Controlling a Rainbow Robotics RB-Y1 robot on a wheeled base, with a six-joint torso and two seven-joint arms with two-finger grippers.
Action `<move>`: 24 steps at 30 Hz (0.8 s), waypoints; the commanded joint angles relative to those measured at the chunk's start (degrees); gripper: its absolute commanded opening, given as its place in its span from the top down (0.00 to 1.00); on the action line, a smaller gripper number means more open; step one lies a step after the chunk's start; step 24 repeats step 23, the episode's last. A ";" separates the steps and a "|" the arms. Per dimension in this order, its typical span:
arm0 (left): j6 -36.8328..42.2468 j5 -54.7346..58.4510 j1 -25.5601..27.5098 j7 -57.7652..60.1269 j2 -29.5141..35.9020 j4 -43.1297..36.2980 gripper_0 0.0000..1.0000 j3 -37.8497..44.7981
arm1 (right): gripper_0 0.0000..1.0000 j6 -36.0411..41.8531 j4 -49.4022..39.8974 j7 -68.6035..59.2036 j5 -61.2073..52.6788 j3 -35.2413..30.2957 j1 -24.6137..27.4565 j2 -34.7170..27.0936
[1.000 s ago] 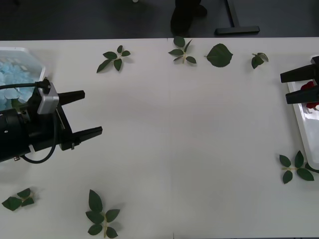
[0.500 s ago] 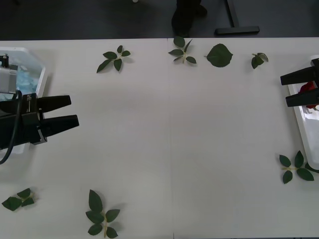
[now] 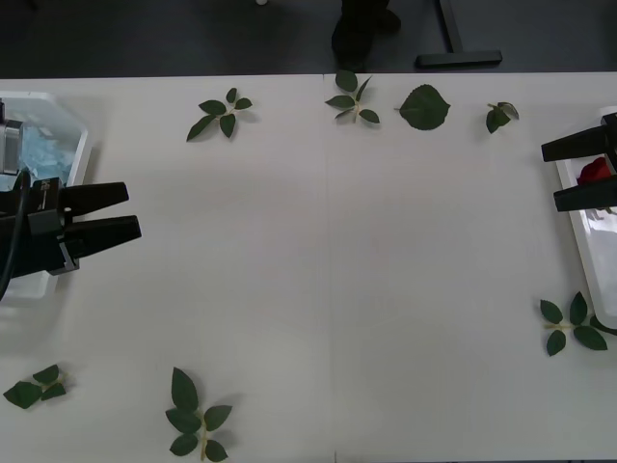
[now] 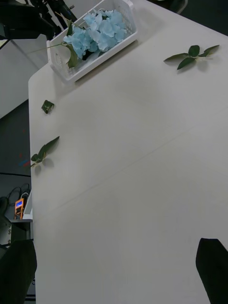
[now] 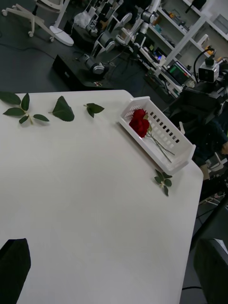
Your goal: Place the red flowers into the right box and the blue flowers into the left box. If a person shows an open palm, hand one flower to the person first, then continue sorting.
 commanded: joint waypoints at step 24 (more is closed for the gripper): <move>7.43 1.60 -2.33 -2.50 1.62 4.58 0.00 -0.07 | 0.02 0.42 -1.22 1.12 0.16 -1.69 0.39 -3.06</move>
